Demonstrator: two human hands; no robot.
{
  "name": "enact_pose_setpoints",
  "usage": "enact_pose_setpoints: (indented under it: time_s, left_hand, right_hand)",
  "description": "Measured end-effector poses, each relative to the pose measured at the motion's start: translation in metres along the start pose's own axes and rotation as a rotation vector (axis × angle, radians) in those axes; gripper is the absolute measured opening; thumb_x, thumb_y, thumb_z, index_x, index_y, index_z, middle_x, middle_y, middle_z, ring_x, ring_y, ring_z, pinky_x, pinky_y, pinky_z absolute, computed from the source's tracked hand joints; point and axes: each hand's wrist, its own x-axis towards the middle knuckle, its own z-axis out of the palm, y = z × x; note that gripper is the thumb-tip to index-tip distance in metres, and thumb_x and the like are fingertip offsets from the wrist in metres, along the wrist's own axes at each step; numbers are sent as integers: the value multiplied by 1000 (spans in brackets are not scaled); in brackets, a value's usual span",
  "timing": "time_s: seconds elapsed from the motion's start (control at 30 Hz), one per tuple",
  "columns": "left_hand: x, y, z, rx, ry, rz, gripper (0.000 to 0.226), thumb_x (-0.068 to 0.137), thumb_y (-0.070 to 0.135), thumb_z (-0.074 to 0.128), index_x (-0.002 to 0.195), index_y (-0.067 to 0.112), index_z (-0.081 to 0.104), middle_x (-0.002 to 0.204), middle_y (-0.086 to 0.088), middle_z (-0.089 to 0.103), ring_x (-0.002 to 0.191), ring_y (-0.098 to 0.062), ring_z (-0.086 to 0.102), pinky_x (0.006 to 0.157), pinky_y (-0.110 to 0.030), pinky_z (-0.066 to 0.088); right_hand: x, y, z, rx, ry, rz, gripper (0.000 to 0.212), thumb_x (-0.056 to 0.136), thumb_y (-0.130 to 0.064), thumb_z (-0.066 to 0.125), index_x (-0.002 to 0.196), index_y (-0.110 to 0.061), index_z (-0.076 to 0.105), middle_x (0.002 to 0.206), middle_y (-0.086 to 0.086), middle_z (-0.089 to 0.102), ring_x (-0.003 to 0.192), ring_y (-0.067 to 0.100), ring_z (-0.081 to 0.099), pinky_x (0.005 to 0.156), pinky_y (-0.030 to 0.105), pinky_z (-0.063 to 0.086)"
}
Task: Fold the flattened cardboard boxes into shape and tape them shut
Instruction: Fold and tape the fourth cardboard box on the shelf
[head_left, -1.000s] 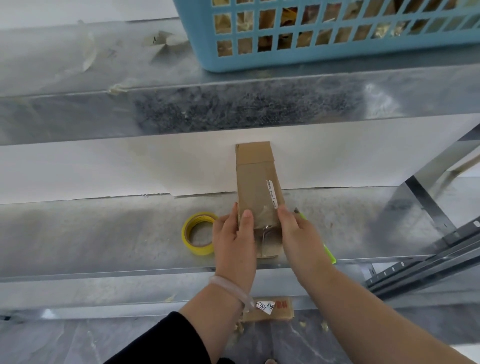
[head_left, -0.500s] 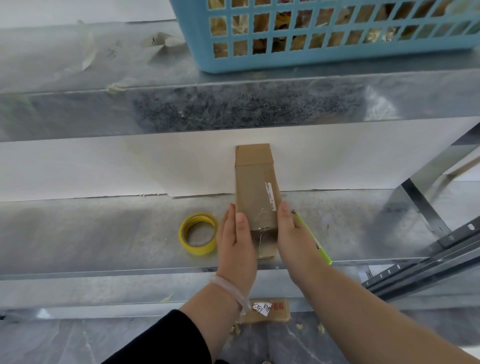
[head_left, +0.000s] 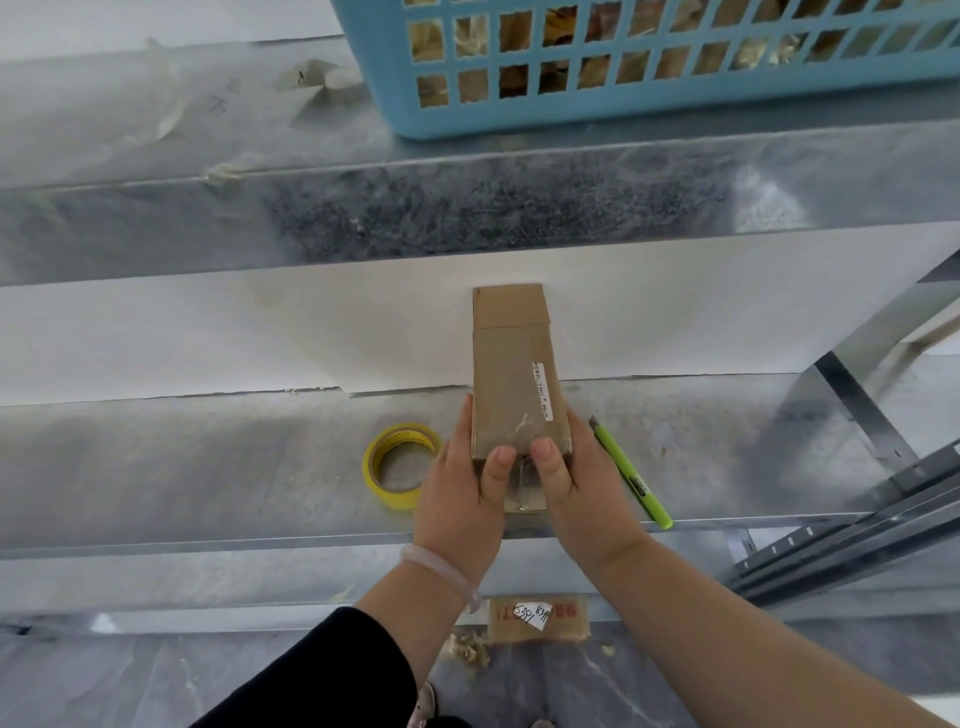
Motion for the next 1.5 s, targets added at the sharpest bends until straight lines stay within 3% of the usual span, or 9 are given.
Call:
enact_pose_setpoints:
  time_s: [0.17,0.3,0.5,0.63,0.77,0.97,1.17,1.27,1.5]
  left_hand:
    - [-6,3,7,-201,25,-140,71,95,63,32,152,21,25,144,8,47,130,-5,46,103,-28,42]
    - [-9,18,9,-498,-14,-315,52,103,30,28,152,21,14,141,18,35,107,31,39,87,1,35]
    - [2,28,4,-552,-19,-345,44,96,34,55,138,18,49,120,2,68,113,-9,62,98,-29,48]
    - [4,34,7,-490,60,-336,25,100,20,49,120,20,63,105,7,73,100,-5,66,85,-22,50]
    - [4,35,7,-471,99,-356,27,101,24,44,120,22,63,106,9,72,100,-4,65,86,-23,51]
    - [1,24,2,-483,-8,-384,49,102,36,32,149,21,33,143,7,49,126,2,47,87,0,39]
    - [1,35,-14,-432,-11,-236,38,100,30,40,135,20,51,123,10,63,109,6,58,90,-10,44]
    - [-3,37,-20,-510,192,-474,29,102,34,41,114,21,65,109,-2,70,99,-10,64,95,-30,51]
    - [-10,39,-27,-1093,310,-810,35,103,35,38,111,12,63,107,-12,69,99,-30,65,81,-48,56]
  right_hand:
    - [-1,1,4,219,15,89,45,105,-40,34,145,-23,45,129,-10,62,118,-1,57,104,26,46]
    - [-2,-2,-1,349,5,344,64,93,-69,35,144,-32,46,141,-9,54,132,13,50,112,33,35]
    - [5,-20,0,319,-78,235,33,97,-38,56,128,-28,59,112,-10,72,102,1,66,83,17,53]
    - [9,-23,3,203,61,293,13,100,-28,52,94,-30,63,93,-9,72,89,6,68,69,15,50]
    - [10,-26,0,156,31,318,25,104,-37,40,105,-26,63,98,-9,70,91,1,65,66,7,48]
    - [6,-12,-7,241,-77,450,63,90,-75,33,140,-39,50,134,-15,58,129,9,49,116,33,30]
    - [5,-15,-15,415,-279,398,79,79,-86,37,140,-37,52,135,-17,59,130,2,48,117,33,28]
    - [-11,-15,-26,324,-226,326,68,83,-78,40,145,-53,30,138,-32,45,122,-16,42,101,13,36]
    - [-50,6,-50,-66,-19,177,89,80,-63,59,151,-49,6,160,-25,6,145,-4,11,122,33,15]
